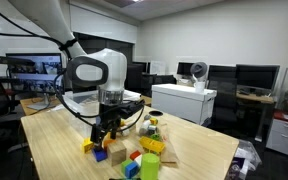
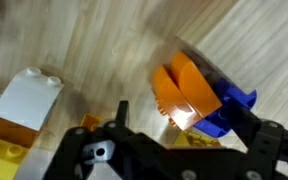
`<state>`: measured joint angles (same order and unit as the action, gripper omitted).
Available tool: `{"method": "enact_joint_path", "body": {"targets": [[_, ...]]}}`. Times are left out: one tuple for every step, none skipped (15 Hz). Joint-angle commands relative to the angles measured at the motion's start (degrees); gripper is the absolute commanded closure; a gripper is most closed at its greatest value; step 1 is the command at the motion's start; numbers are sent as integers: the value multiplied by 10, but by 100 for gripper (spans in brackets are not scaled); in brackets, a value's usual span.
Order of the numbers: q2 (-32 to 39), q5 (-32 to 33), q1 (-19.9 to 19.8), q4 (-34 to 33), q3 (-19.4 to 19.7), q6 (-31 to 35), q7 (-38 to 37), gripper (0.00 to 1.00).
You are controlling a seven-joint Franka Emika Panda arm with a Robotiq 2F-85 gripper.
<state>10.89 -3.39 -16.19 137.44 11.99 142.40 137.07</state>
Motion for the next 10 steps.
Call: {"method": "enact_joint_path", "body": {"targets": [[10,1,-9,-4,-5,21,4,0],[12,2,-9,-5,-4,27,0,0],[13,5,-8,-5,-3,31,-8,15],[15,9,-7,-6,-1,36,-19,27],[16,13,-5,-8,1,40,-33,33],[16,20,-4,-9,4,44,-51,42],[16,30,-1,-9,8,52,-77,53],[14,38,0,-9,10,55,-94,59],[12,49,1,-8,12,58,-114,66],[10,60,2,-7,13,60,-133,72]]}}
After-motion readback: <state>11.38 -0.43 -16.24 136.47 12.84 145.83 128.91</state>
